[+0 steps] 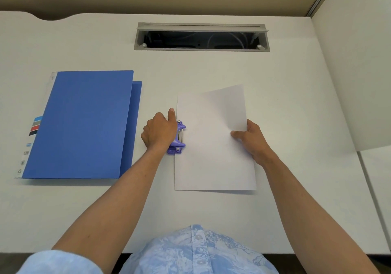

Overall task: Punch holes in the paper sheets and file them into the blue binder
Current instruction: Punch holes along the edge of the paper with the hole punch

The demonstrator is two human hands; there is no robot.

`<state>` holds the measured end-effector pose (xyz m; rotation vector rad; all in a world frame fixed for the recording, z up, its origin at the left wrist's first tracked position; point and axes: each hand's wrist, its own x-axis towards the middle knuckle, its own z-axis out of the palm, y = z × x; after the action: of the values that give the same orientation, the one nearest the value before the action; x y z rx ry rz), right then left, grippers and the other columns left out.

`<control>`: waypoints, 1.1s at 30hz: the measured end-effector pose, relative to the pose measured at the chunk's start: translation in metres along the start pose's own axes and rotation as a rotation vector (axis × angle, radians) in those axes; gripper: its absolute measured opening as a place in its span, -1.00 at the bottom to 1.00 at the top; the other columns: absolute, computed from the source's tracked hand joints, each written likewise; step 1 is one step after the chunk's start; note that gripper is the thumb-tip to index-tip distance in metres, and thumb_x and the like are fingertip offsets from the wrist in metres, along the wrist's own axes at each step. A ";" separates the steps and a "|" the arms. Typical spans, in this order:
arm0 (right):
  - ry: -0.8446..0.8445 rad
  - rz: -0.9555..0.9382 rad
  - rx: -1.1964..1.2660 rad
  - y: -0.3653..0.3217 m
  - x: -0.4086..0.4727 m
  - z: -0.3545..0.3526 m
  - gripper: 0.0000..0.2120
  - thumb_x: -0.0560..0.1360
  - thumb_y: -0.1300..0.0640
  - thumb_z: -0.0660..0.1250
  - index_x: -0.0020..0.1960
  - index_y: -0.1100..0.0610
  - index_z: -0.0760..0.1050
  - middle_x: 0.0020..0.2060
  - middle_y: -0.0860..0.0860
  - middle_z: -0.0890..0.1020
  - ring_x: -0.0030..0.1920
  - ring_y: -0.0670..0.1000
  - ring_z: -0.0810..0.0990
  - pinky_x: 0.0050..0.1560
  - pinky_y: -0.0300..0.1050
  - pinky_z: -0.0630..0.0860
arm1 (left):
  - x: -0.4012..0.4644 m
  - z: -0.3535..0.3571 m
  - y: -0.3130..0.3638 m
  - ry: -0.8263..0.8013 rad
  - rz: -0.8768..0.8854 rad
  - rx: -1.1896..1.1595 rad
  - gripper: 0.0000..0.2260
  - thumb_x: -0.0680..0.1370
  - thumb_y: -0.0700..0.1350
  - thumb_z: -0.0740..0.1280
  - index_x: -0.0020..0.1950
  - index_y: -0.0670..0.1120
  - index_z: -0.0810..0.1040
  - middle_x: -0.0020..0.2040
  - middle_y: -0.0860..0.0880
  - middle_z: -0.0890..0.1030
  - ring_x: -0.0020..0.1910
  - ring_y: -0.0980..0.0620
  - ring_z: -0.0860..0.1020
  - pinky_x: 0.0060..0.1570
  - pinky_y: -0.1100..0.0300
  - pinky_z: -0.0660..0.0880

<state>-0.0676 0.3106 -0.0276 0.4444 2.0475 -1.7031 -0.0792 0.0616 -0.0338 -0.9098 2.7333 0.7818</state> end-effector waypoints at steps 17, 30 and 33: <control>0.054 -0.008 -0.001 0.007 -0.002 0.003 -0.69 0.46 0.34 0.28 0.03 -0.02 0.59 -0.05 -0.03 0.73 -0.06 0.06 0.73 0.03 0.12 0.65 | -0.001 0.006 0.001 0.061 0.009 0.005 -0.63 0.65 0.08 0.01 -0.10 -0.15 0.43 -0.13 -0.11 0.56 -0.17 -0.08 0.44 -0.16 0.04 0.29; 0.056 -0.014 -0.054 0.012 0.001 0.004 -0.70 0.45 0.27 0.28 0.11 -0.02 0.56 0.02 -0.03 0.71 -0.03 0.04 0.72 0.07 0.16 0.64 | 0.006 0.017 -0.008 0.211 0.155 0.060 -0.80 0.64 -0.10 0.07 0.12 -0.12 0.45 0.14 -0.14 0.50 0.12 -0.14 0.41 0.05 0.02 0.29; 0.054 -0.023 -0.069 0.013 0.002 0.005 -0.70 0.44 0.24 0.29 0.12 -0.02 0.56 0.02 -0.04 0.71 -0.02 0.03 0.71 0.09 0.17 0.63 | 0.006 0.018 -0.008 0.205 0.148 0.056 -0.81 0.64 -0.10 0.08 0.13 -0.10 0.45 0.15 -0.13 0.50 0.13 -0.13 0.41 0.07 0.03 0.29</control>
<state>-0.0618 0.3085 -0.0402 0.4506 2.1502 -1.6440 -0.0801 0.0627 -0.0544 -0.8253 3.0135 0.6661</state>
